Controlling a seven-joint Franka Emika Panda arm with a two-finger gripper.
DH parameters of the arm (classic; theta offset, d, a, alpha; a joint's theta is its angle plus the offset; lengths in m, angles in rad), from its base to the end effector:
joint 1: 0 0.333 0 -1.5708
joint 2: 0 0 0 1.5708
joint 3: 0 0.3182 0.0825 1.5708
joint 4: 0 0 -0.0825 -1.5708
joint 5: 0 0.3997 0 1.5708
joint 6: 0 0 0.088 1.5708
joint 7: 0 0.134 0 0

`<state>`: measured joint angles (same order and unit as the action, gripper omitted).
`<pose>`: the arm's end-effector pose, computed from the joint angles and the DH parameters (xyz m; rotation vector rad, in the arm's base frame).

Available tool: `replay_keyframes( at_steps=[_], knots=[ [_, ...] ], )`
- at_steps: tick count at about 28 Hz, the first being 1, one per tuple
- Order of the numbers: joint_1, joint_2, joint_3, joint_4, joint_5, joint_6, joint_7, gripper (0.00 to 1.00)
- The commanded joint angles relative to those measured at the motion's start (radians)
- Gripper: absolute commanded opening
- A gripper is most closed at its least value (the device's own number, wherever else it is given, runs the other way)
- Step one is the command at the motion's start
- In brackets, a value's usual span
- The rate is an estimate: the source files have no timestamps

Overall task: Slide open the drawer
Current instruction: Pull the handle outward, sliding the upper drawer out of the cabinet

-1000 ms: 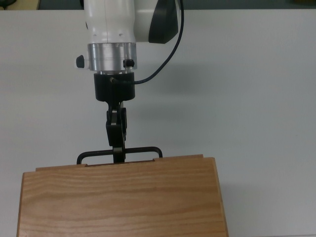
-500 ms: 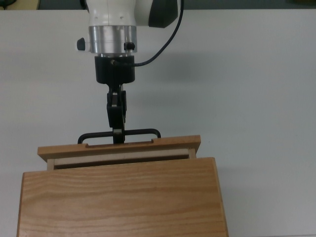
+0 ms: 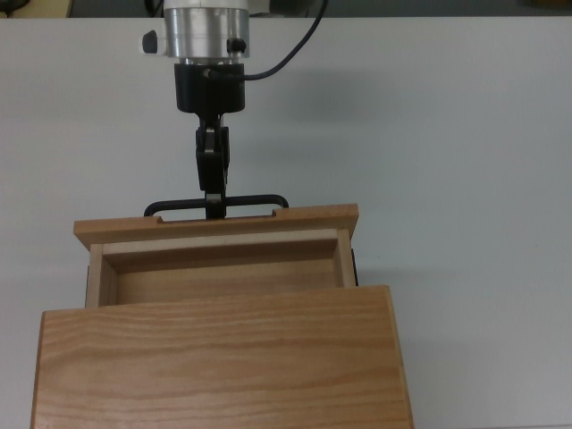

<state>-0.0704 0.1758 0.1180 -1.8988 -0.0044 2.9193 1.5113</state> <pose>0.6846 0.0284 0.4888 -1.8002 1.6289 -0.7629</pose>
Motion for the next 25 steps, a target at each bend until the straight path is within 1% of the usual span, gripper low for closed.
replay_keyframes(
  at_steps=[1,8,14,25],
  knots=[
    [0.017,-0.068,0.002,-0.086,0.009,0.018,0.01,0.0],
    [0.017,-0.085,0.002,-0.102,0.009,0.003,0.006,0.0],
    [0.015,-0.105,0.002,-0.103,0.008,-0.068,0.004,0.0],
    [0.017,-0.121,0.002,-0.105,0.0,-0.195,-0.006,0.0]
  ],
)
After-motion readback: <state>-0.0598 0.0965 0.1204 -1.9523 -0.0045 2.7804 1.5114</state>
